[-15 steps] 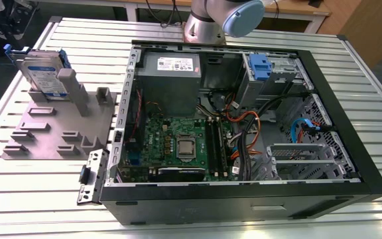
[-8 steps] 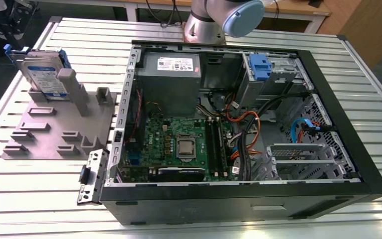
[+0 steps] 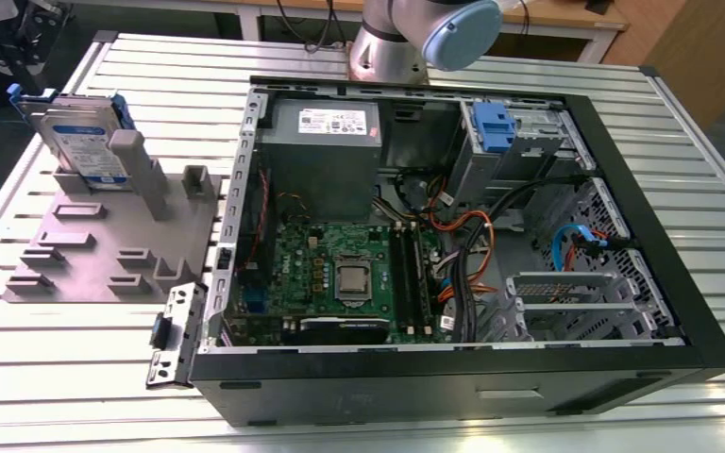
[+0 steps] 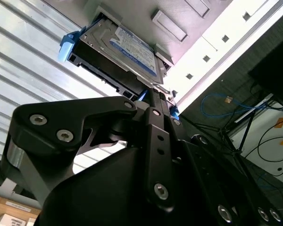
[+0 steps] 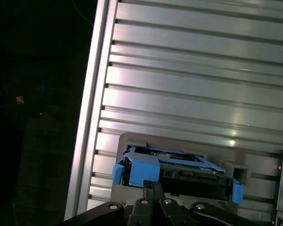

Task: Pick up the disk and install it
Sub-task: 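Pick up the disk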

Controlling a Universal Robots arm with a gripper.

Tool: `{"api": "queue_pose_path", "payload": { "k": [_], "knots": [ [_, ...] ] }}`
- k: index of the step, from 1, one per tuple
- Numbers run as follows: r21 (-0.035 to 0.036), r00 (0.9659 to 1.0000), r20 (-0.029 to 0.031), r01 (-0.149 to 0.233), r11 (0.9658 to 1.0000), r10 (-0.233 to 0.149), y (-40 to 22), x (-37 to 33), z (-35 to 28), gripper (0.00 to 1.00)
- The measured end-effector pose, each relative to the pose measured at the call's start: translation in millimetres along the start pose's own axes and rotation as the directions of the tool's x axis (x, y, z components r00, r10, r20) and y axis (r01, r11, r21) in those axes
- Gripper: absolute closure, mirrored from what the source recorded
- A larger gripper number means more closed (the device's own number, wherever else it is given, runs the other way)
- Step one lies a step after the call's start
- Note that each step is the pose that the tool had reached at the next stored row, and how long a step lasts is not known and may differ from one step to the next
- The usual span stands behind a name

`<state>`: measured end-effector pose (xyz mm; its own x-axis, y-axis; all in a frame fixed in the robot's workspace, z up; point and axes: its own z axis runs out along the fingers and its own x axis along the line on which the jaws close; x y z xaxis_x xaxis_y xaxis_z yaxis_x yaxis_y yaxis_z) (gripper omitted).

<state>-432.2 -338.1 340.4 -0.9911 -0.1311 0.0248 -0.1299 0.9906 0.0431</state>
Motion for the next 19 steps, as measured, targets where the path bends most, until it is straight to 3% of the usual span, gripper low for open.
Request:
{"api": "queue_pose_path", "payload": {
  "k": [9,19],
  "knots": [
    [0.0012,0.9987,-0.0023,0.051,0.9987,-0.051,0.0,0.0,0.0,0.89],
    [0.0024,0.9942,-0.0048,0.108,0.9942,-0.108,0.0,0.0,0.0,0.89]
  ]
}}
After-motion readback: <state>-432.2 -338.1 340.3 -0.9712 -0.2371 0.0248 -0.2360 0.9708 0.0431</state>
